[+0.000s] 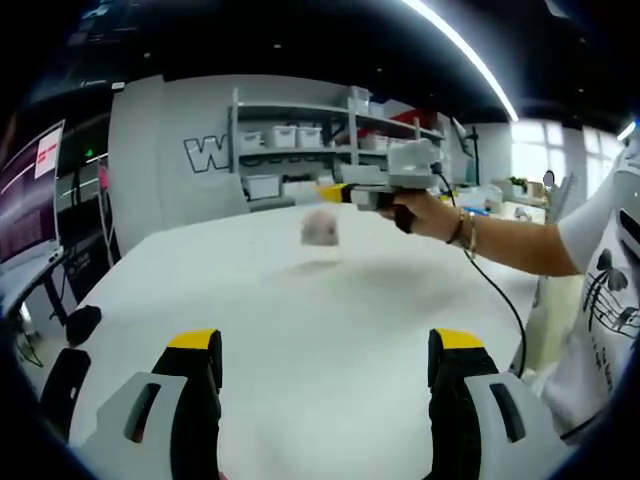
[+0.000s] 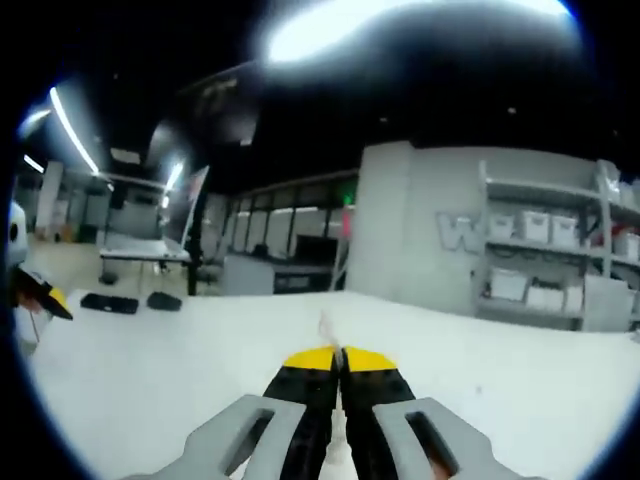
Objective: Open the resealable bag by pulling the two sides of the seal apart until the entire bag opening is separated and visibly accessible.
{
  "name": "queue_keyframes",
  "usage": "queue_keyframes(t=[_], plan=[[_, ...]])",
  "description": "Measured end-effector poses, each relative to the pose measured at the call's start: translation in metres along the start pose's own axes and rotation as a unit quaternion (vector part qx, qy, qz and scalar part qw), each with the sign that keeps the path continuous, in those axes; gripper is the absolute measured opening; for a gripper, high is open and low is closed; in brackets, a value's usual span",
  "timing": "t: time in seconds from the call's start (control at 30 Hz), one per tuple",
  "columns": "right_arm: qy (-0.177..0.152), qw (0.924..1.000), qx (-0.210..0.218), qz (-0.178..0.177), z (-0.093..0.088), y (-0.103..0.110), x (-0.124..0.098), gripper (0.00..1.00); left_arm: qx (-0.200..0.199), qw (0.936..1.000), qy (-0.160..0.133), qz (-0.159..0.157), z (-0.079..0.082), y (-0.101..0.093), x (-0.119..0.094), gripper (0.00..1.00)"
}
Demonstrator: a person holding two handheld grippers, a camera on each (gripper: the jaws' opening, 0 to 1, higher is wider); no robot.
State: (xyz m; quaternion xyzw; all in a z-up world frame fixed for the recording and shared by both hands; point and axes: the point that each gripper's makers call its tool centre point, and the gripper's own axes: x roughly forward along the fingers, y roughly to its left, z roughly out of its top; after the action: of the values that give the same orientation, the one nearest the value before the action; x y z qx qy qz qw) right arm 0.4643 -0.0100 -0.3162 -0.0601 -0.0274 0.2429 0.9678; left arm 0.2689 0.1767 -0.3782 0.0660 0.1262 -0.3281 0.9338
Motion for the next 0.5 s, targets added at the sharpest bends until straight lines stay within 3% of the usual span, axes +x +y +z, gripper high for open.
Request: queue_keyframes(t=[0.5], plan=[[-0.012, 0.9998, 0.016, 0.006, 0.0034, 0.0049, -0.0108, 0.0, -0.002, 1.0, -0.001, 0.001, 0.0001, -0.0003, 0.0, 0.84]])
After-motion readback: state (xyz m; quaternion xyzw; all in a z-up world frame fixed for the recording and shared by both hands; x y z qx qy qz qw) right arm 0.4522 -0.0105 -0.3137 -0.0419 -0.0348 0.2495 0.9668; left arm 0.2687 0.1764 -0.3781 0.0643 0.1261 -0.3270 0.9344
